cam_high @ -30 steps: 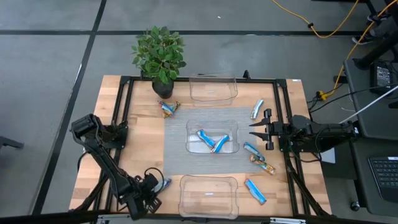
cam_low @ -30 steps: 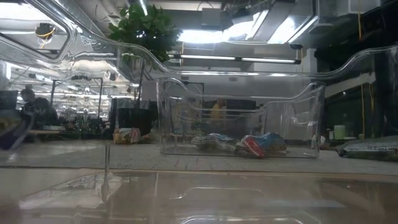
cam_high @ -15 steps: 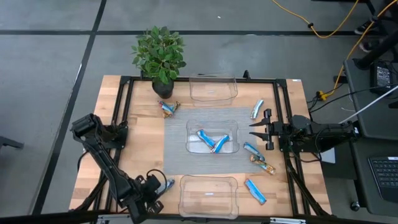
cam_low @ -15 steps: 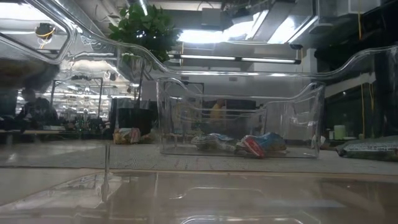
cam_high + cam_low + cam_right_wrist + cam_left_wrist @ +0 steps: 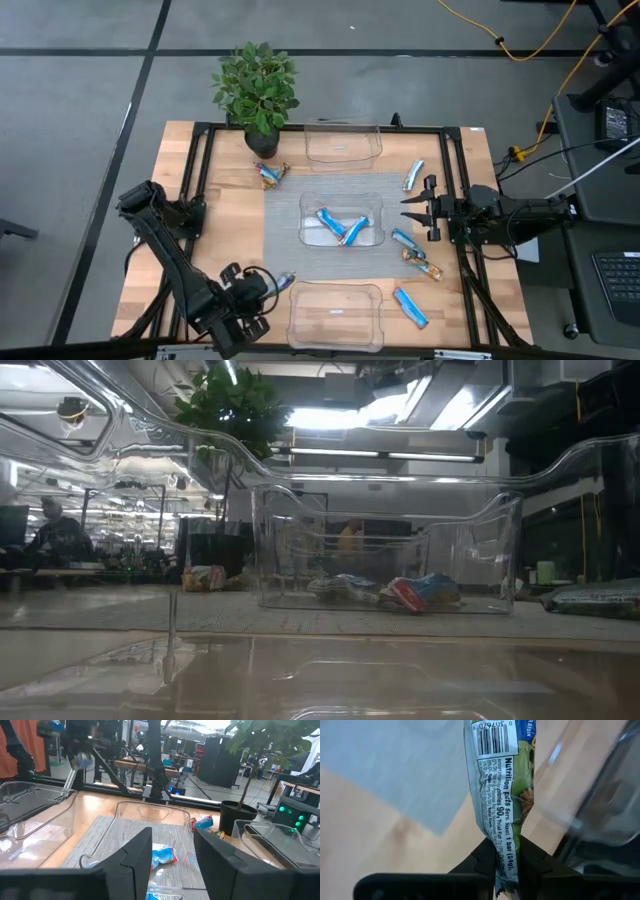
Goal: Pick and place Granola Bars by type
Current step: Put the blue granola bar into the bottom transparent bin
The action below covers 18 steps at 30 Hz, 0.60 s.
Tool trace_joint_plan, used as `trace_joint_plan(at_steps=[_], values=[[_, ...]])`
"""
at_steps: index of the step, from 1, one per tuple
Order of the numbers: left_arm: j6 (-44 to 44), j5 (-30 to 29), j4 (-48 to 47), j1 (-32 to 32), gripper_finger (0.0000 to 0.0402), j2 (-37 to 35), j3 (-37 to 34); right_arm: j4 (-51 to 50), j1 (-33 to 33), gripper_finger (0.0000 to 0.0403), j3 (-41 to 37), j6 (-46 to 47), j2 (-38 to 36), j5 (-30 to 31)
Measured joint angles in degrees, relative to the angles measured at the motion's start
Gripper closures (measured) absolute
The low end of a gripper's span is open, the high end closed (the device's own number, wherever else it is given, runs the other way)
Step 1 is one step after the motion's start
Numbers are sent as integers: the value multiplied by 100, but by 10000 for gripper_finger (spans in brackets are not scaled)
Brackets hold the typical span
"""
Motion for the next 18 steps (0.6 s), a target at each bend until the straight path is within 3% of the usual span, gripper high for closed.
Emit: trace_joint_plan(at_steps=[5, 18], values=[[704, -303, -61, 170, 363, -4, 416, 0, 0, 254, 2, 11, 0, 1], [1682, -94, -31, 550, 365, -4, 628, 0, 1, 254, 0, -6, 0, 5]])
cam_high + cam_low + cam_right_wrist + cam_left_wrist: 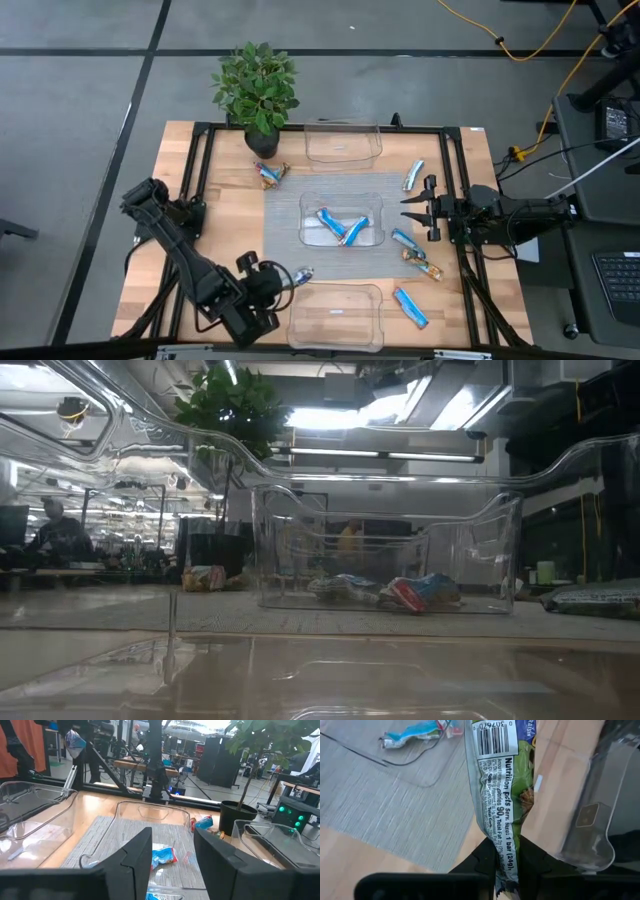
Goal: Pick and place Granola Bars by type
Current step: Put the blue granola bar into the bottom transparent bin
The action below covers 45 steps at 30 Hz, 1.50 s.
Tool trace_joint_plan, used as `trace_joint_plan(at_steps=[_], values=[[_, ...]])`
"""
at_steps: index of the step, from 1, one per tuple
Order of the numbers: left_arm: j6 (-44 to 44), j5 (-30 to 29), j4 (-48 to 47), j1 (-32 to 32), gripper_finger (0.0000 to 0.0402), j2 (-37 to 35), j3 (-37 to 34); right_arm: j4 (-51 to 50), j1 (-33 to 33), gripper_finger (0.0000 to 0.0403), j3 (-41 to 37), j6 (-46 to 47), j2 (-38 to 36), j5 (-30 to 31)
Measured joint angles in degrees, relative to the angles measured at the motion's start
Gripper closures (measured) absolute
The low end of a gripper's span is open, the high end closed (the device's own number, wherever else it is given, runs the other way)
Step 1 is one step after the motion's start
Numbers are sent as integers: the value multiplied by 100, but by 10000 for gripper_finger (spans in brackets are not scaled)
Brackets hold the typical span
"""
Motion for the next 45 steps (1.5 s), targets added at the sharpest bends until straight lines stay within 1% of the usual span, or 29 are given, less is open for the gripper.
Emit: trace_joint_plan(at_steps=[4, 10, 13, 16, 18, 23, 28, 35, 37, 39, 41, 45], values=[[474, 375, 327, 218, 362, 0, 0, 2, 1, 254, 2, 1, 0, 0], [1969, 1292, 1311, 723, 365, 0, 0, 0, 0, 254, 1, 1, 0, 0], [2394, 1515, 1610, 967, 364, 0, 0, 0, -1, 254, 1, 1, 0, 0], [2805, 1578, 1752, 1134, 363, 0, 0, 1, 1, 254, 0, 1, 0, 0], [2996, 1780, 1840, 1265, 365, 0, 0, 0, -1, 254, 0, 1, 0, 0], [3260, 2220, 1962, 1589, 366, 0, 0, 0, -1, 254, 1, 1, 0, 0], [3493, 2592, 2131, 1734, 366, 0, 0, 0, -1, 254, 0, 1, 0, 0], [3553, 2744, 2196, 1779, 367, 48, 0, 1, 0, 254, 1, 16, 0, -2], [3524, 2794, 2259, 1773, 367, 142, 11, 0, 1, 254, 2, 16, 0, -2], [3471, 3020, 2284, 1741, 368, 281, 9, 0, 1, 254, 0, 16, 0, -2], [3474, 3236, 2516, 1741, 368, 424, 7, 2, 0, 254, 0, 18, 0, -1], [3477, 3264, 2663, 1730, 368, 625, 7, 0, 1, 254, 2, 17, 0, 0]])
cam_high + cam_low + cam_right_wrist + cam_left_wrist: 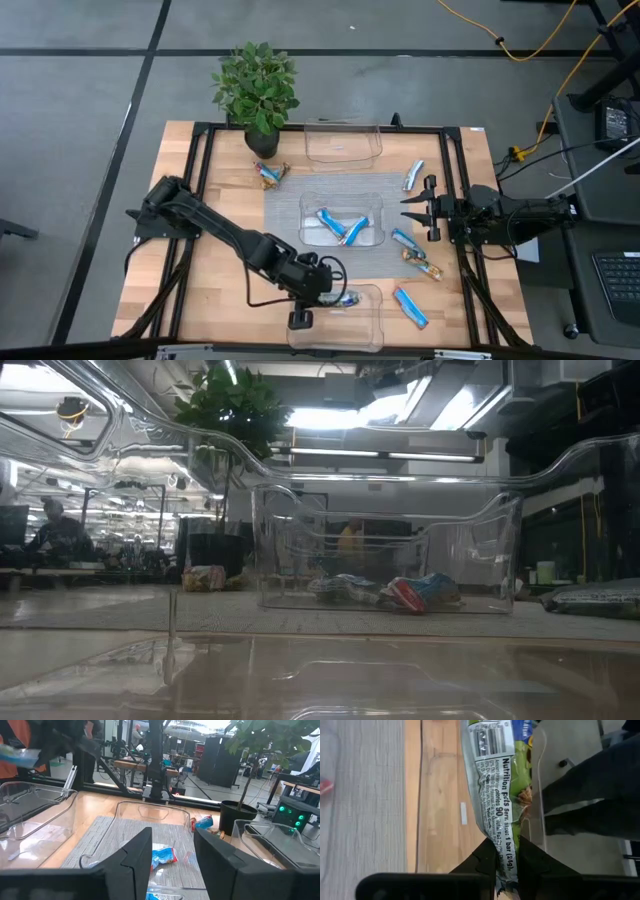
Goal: Pick and place Granola Bars by type
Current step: Put the blue granola bar into the bottom transparent bin
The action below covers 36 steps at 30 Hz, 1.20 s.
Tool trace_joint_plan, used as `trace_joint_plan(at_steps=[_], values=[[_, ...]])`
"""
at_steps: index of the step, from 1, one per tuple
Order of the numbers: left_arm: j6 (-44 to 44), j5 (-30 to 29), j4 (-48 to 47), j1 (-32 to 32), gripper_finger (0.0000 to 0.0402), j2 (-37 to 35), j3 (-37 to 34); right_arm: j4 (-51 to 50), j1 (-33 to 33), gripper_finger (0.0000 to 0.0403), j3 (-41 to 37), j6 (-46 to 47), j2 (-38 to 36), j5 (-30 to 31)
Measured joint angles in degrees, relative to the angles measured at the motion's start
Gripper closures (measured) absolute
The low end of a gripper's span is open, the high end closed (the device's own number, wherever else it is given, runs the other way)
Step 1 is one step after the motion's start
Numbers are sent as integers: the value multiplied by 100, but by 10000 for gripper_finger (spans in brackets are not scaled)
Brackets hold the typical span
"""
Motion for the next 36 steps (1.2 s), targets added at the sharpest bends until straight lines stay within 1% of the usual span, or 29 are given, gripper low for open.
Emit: trace_joint_plan(at_steps=[5, 11, 15, 17, 27, 36], values=[[-178, 104, 119, 2, 368, 195, 26, 2, 0, 254, -2, -5, 0, -2], [-192, -14, -16, -63, 368, 549, 455, 0, 0, 254, -2, -9, 0, 0], [-237, 268, -153, -59, 368, 944, 680, 1, 0, 254, -1, -11, 0, -3], [-242, 309, -230, -59, 368, 1122, 770, -6, 0, 254, 0, -11, 2, -4], [-609, 255, -267, -59, 368, 1655, 817, -4, 0, 254, -1, -13, 0, -11], [-838, 246, -325, -59, 366, 1864, 816, 0, 0, 254, 0, -14, 0, -11]])
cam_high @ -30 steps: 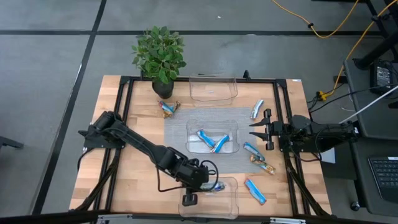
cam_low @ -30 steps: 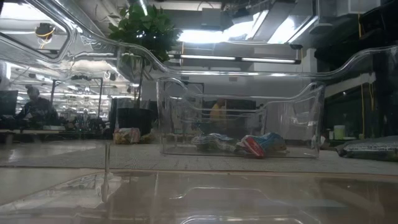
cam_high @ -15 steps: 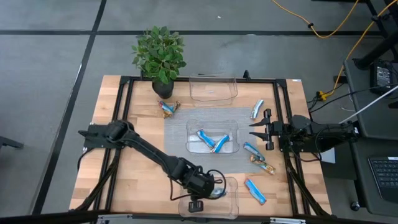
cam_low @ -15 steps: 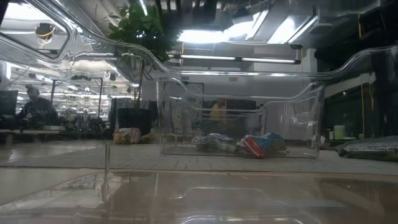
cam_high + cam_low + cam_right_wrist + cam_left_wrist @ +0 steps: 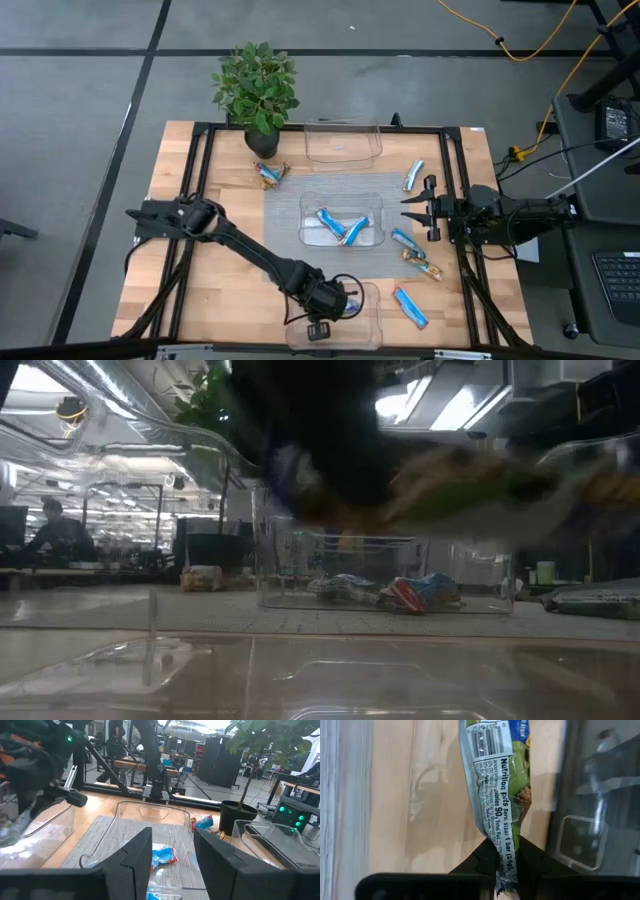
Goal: Pick and place Granola Bars by type
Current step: Put the blue granola bar into the bottom transparent bin, then put the red granola bar into the middle transparent bin
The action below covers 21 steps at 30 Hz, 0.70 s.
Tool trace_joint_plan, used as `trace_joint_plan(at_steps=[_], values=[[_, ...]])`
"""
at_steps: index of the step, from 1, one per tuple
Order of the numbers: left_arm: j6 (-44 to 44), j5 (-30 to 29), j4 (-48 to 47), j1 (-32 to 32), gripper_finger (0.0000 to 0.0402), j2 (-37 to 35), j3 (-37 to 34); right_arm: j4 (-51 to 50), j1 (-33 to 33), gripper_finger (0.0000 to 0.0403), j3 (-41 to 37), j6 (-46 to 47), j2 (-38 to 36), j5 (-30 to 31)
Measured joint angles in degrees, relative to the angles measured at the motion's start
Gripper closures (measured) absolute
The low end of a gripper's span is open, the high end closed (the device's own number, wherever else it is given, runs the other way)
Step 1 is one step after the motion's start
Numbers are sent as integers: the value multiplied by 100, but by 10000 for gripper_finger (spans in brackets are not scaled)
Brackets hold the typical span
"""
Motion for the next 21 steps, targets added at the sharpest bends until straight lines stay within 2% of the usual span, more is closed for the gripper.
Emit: trace_joint_plan(at_steps=[10, 15, 21], values=[[77, 51, 8, 11, 334, 75, 2, 0, 0, 254, -2, -2, -2, 2], [77, 323, 17, 33, 306, 73, 2, 0, 0, 254, -1, 0, -2, 2], [-123, 451, 29, 126, 271, -263, 2, 3, 0, 254, -2, -2, -2, 4]])
